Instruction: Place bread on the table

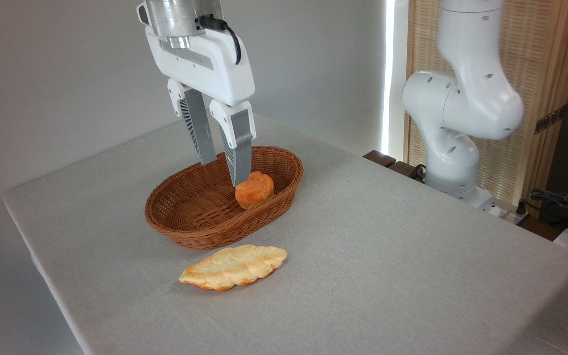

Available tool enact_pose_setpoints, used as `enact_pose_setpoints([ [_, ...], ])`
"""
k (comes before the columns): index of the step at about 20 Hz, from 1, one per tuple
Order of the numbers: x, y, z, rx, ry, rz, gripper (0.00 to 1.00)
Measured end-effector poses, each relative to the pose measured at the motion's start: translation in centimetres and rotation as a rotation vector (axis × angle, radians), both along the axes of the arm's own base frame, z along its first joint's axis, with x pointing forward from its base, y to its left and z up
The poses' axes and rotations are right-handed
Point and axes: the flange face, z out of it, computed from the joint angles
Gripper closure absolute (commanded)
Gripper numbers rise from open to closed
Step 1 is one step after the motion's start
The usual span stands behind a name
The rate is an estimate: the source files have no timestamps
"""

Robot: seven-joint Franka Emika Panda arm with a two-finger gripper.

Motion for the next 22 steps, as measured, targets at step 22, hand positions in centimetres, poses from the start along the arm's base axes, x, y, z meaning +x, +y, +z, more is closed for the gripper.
enact_pose_setpoints([
  [22, 0.4, 0.2, 0.1, -0.003, -0.002, 0.0, 0.0],
])
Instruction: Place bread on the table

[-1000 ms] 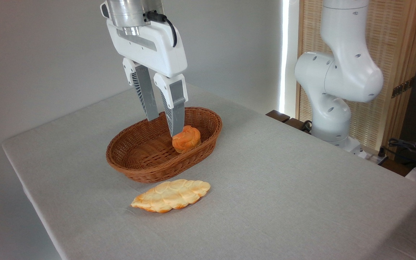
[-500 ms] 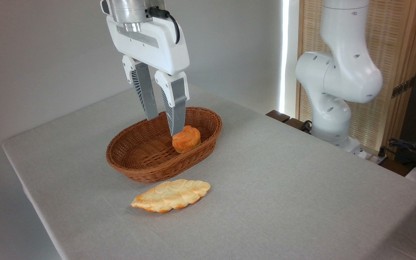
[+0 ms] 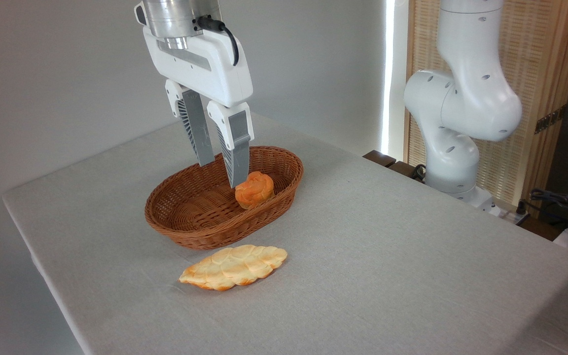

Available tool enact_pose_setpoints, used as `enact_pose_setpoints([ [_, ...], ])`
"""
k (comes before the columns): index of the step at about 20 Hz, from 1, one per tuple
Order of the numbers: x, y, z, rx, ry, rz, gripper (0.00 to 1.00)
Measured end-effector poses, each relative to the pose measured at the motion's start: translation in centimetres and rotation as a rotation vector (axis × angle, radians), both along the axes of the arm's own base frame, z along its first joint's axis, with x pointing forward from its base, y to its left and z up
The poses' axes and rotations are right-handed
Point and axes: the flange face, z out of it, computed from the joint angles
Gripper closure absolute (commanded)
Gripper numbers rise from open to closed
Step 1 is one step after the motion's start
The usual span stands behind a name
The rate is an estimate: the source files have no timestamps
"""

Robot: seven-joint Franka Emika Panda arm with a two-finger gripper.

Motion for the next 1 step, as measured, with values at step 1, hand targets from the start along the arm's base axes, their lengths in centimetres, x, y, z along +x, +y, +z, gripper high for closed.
enact_pose_setpoints([
  [1, 0.0, 0.06, 0.0, 0.0, 0.0, 0.001, 0.0],
])
